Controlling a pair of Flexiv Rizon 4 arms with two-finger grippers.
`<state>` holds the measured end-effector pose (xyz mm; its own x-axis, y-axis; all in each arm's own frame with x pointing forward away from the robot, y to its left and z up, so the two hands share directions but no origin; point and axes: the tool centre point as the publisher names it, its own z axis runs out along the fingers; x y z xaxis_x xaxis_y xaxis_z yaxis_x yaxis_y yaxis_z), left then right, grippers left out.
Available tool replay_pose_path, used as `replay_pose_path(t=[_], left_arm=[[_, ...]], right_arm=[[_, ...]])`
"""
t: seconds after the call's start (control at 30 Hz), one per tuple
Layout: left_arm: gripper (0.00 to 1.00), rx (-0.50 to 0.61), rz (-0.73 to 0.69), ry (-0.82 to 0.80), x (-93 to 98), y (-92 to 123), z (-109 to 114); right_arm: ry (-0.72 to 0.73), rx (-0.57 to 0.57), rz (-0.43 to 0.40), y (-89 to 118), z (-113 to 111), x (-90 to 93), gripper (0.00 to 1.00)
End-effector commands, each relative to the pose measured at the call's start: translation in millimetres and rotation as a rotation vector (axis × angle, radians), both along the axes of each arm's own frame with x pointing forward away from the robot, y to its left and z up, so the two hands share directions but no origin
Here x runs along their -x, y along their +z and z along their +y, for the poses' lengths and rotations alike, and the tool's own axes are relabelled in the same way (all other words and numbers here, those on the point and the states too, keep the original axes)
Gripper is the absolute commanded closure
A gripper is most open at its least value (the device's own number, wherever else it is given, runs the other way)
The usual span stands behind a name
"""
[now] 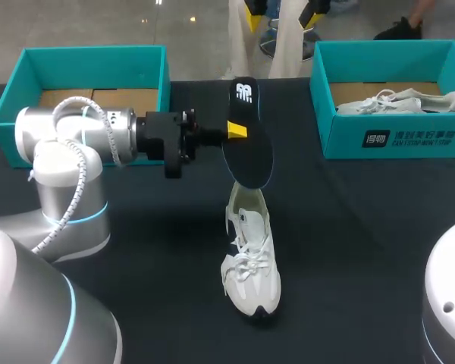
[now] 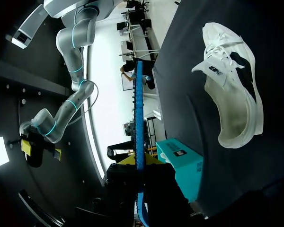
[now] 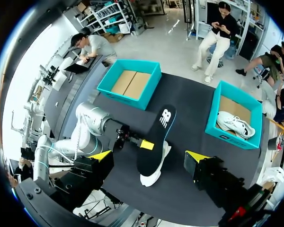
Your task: Take the shoe out of the shoebox, open the shoe tongue, remove and reinsert the insole, then place the shoe into the shoebox
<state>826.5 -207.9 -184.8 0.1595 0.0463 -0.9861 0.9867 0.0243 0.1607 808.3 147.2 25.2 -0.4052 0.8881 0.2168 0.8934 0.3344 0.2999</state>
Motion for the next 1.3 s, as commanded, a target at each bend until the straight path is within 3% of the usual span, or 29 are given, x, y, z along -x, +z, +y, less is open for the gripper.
replay_pose_path(t=[0.03,0.33,0.57,0.7,0.77,0.9,1.13,1.23,1.3], left_arm=[[1.00,-0.001,-0.002,0.002,1.2,-0.4,-0.3],[1.00,-0.001,-0.002,0.002,1.2,-0.4,-0.3],[1.00,0.183,0.558,-0.028,28.6,17.2,0.9],[1.00,0.162,0.791,0.039,35.3,21.7,3.0],[1.00,0.168,0.798,0.048,40.3,22.4,6.7],[1.00,0.097,0.974,0.111,44.7,22.4,11.4],[1.00,0.115,1.257,0.044,43.3,26.6,16.2],[1.00,0.126,1.272,0.041,41.2,28.1,17.4],[1.00,0.160,1.139,-0.039,44.1,29.7,17.7]], right_arm=[[-0.004,0.012,0.002,1.7,2.9,-1.3,0.00],[-0.004,0.012,0.002,1.7,2.9,-1.3,0.00],[-0.004,0.012,0.002,1.7,2.9,-1.3,0.00],[-0.004,0.012,0.002,1.7,2.9,-1.3,0.00],[-0.004,0.012,0.002,1.7,2.9,-1.3,0.00],[-0.004,0.012,0.002,1.7,2.9,-1.3,0.00],[-0.004,0.012,0.002,1.7,2.9,-1.3,0.00],[-0.004,0.012,0.002,1.7,2.9,-1.3,0.00],[-0.004,0.012,0.002,1.7,2.9,-1.3,0.00]])
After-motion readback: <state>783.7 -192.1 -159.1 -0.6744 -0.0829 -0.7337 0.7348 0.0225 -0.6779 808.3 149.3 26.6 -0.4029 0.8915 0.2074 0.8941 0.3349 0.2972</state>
